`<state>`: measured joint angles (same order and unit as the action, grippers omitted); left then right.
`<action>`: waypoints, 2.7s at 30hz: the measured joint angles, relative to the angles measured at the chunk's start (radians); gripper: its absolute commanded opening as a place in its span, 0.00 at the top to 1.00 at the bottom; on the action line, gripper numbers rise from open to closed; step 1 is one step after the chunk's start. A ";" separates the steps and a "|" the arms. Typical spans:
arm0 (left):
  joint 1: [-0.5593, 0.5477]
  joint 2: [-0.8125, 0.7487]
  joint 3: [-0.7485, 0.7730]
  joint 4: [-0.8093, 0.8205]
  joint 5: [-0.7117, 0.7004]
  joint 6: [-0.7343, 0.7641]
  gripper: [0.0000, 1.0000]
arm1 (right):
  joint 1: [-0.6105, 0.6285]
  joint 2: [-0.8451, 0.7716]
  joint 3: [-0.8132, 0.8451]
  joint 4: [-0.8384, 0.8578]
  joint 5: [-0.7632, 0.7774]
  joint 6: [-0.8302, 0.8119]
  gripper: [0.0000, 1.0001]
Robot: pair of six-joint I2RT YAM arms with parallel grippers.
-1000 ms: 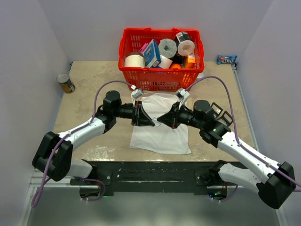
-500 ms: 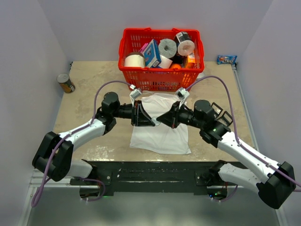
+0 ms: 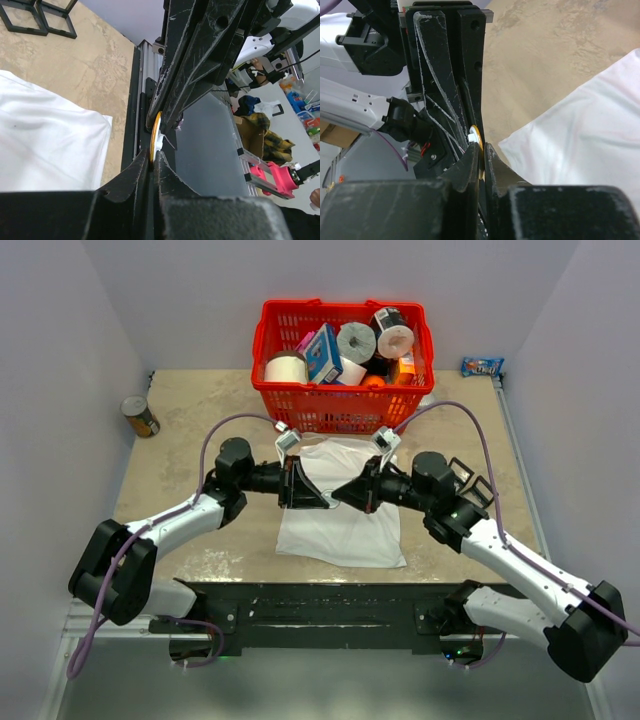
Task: Pin the brooch onto the clothing
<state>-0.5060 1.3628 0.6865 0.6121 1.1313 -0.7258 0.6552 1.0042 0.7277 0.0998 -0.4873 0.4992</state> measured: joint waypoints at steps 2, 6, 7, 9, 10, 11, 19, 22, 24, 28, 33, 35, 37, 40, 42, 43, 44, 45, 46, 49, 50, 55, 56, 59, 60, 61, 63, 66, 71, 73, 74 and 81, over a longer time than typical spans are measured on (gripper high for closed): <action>0.000 0.000 -0.003 0.003 -0.003 0.000 1.00 | -0.001 0.003 0.000 -0.001 0.004 0.003 0.47; -0.005 -0.001 0.013 -0.073 -0.058 0.064 1.00 | 0.000 -0.003 0.000 -0.033 0.071 0.008 0.27; -0.008 -0.001 0.037 -0.145 -0.112 0.103 1.00 | 0.000 -0.010 -0.001 -0.040 0.092 0.008 0.26; -0.010 -0.001 0.097 -0.277 -0.224 0.174 1.00 | 0.000 -0.031 -0.014 -0.040 0.140 0.014 0.27; -0.011 0.000 0.125 -0.329 -0.277 0.199 1.00 | 0.000 -0.044 -0.024 -0.040 0.170 0.020 0.29; -0.011 0.004 0.159 -0.380 -0.346 0.224 1.00 | 0.000 -0.053 -0.034 -0.044 0.210 0.029 0.30; -0.045 0.180 0.342 -0.552 -0.681 0.313 1.00 | -0.001 0.074 -0.040 -0.193 0.568 0.086 0.42; -0.090 0.311 0.413 -0.610 -0.748 0.332 1.00 | -0.001 0.151 -0.040 -0.206 0.632 0.088 0.47; -0.113 0.390 0.451 -0.638 -0.774 0.343 1.00 | -0.001 0.198 -0.040 -0.206 0.666 0.089 0.50; -0.135 0.474 0.470 -0.657 -0.781 0.340 1.00 | -0.002 0.294 -0.040 -0.190 0.729 0.088 0.54; -0.136 0.527 0.517 -0.652 -0.792 0.325 1.00 | -0.018 0.436 -0.018 -0.174 0.760 0.076 0.58; -0.136 0.550 0.564 -0.658 -0.806 0.326 1.00 | -0.035 0.483 0.007 -0.168 0.761 0.069 0.58; -0.136 0.579 0.626 -0.661 -0.827 0.331 1.00 | -0.051 0.509 0.031 -0.160 0.760 0.064 0.57; -0.136 0.617 0.700 -0.663 -0.864 0.354 1.00 | -0.079 0.517 0.059 -0.132 0.759 0.061 0.57; -0.136 0.641 0.737 -0.669 -0.890 0.373 1.00 | -0.098 0.523 0.079 -0.116 0.759 0.062 0.57; -0.136 0.655 0.752 -0.673 -0.902 0.380 1.00 | -0.106 0.530 0.090 -0.106 0.759 0.062 0.57; -0.136 0.669 0.763 -0.678 -0.910 0.387 1.00 | -0.113 0.539 0.099 -0.098 0.759 0.062 0.57; -0.136 0.684 0.774 -0.683 -0.919 0.395 1.00 | -0.121 0.555 0.112 -0.087 0.758 0.063 0.58; -0.136 0.698 0.781 -0.687 -0.927 0.400 1.00 | -0.127 0.571 0.123 -0.077 0.758 0.063 0.58; -0.136 0.736 0.797 -0.707 -0.946 0.410 1.00 | -0.141 0.621 0.147 -0.063 0.757 0.068 0.59; -0.136 0.748 0.802 -0.712 -0.951 0.414 1.00 | -0.144 0.639 0.154 -0.060 0.756 0.070 0.60; -0.136 0.779 0.823 -0.732 -0.960 0.428 1.00 | -0.150 0.707 0.178 -0.047 0.755 0.085 0.67; -0.136 0.780 0.826 -0.734 -0.961 0.431 1.00 | -0.151 0.714 0.179 -0.043 0.755 0.088 0.69; -0.137 0.782 0.829 -0.734 -0.964 0.433 1.00 | -0.154 0.729 0.181 -0.035 0.756 0.099 0.80; -0.137 0.782 0.830 -0.734 -0.966 0.435 1.00 | -0.154 0.731 0.181 -0.032 0.755 0.105 0.83; -0.137 0.782 0.830 -0.734 -0.969 0.435 1.00 | -0.155 0.732 0.182 -0.031 0.756 0.108 0.88; -0.139 0.782 0.830 -0.734 -0.975 0.440 1.00 | -0.157 0.732 0.183 -0.029 0.756 0.112 0.91; -0.146 0.783 0.830 -0.734 -0.989 0.454 1.00 | -0.157 0.732 0.183 -0.023 0.757 0.116 0.94; -0.172 0.789 0.831 -0.734 -1.006 0.462 1.00 | -0.157 0.723 0.180 -0.006 0.758 0.122 0.97; -0.185 0.798 0.835 -0.735 -1.011 0.471 1.00 | -0.157 0.714 0.178 0.004 0.757 0.123 0.98; -0.192 0.804 0.838 -0.736 -1.013 0.476 1.00 | -0.157 0.709 0.176 0.010 0.758 0.123 0.98; -0.216 0.821 0.867 -0.741 -1.014 0.488 1.00 | -0.157 0.690 0.152 0.049 0.756 0.124 0.99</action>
<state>-0.7216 2.1841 1.5536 -0.1291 0.1173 -0.2375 0.4980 1.6947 0.8799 0.1486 0.2687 0.6231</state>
